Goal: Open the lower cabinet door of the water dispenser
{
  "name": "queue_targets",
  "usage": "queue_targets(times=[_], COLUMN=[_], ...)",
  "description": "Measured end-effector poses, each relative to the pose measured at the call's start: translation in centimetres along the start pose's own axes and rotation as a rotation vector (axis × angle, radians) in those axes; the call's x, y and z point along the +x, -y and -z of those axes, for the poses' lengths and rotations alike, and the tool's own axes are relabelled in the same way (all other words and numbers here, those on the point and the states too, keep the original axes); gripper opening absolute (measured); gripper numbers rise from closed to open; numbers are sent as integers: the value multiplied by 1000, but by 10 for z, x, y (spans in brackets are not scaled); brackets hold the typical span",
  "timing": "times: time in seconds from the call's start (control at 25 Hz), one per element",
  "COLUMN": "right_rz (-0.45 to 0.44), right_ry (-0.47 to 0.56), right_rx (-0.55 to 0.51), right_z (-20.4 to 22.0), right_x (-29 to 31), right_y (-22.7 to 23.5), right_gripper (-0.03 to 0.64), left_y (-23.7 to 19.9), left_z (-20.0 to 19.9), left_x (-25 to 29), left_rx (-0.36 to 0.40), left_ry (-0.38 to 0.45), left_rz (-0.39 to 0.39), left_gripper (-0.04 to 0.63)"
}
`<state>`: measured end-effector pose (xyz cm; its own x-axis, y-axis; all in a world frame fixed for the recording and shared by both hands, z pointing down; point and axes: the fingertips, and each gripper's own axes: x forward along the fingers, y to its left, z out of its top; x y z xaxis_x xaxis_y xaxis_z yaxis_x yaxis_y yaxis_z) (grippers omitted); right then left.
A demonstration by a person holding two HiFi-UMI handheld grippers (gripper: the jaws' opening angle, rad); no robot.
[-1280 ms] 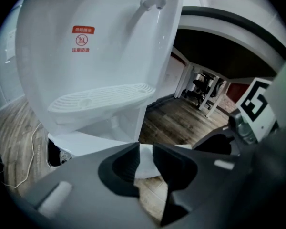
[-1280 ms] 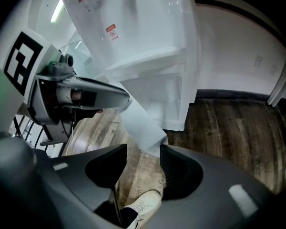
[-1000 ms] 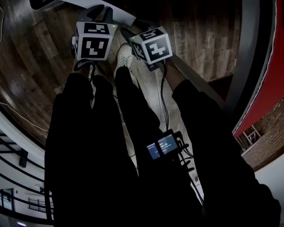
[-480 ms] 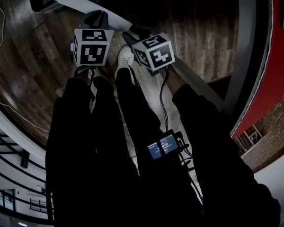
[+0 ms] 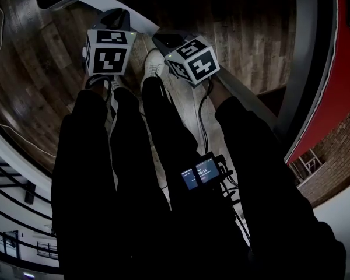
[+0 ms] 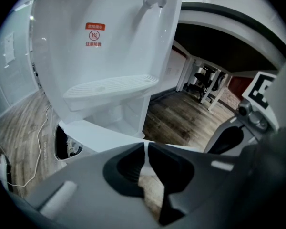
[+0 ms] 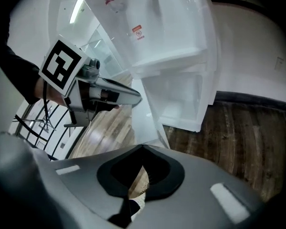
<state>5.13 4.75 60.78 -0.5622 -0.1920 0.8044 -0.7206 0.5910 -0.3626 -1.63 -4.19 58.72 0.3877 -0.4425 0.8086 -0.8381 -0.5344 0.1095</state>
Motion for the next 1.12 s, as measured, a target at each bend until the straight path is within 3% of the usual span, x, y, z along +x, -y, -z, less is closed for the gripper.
queue_targets(times=[0.24, 0.44, 0.64, 1.12], right_rz=[29, 69, 45, 47], right_ry=[15, -69, -6, -32], right_rx=[22, -24, -22, -13], right_z=[-3, 6, 5, -7], right_x=[-7, -5, 0, -7], right_y=[10, 13, 8, -1], right_gripper=[0, 0, 0, 0], left_y=[-6, -10, -16, -36], left_z=[11, 20, 33, 55], left_x=[-8, -15, -23, -41], left_rx=[3, 4, 5, 32], left_ry=[-11, -20, -42, -77], left_rz=[5, -17, -27, -59], left_gripper=[29, 29, 29, 29])
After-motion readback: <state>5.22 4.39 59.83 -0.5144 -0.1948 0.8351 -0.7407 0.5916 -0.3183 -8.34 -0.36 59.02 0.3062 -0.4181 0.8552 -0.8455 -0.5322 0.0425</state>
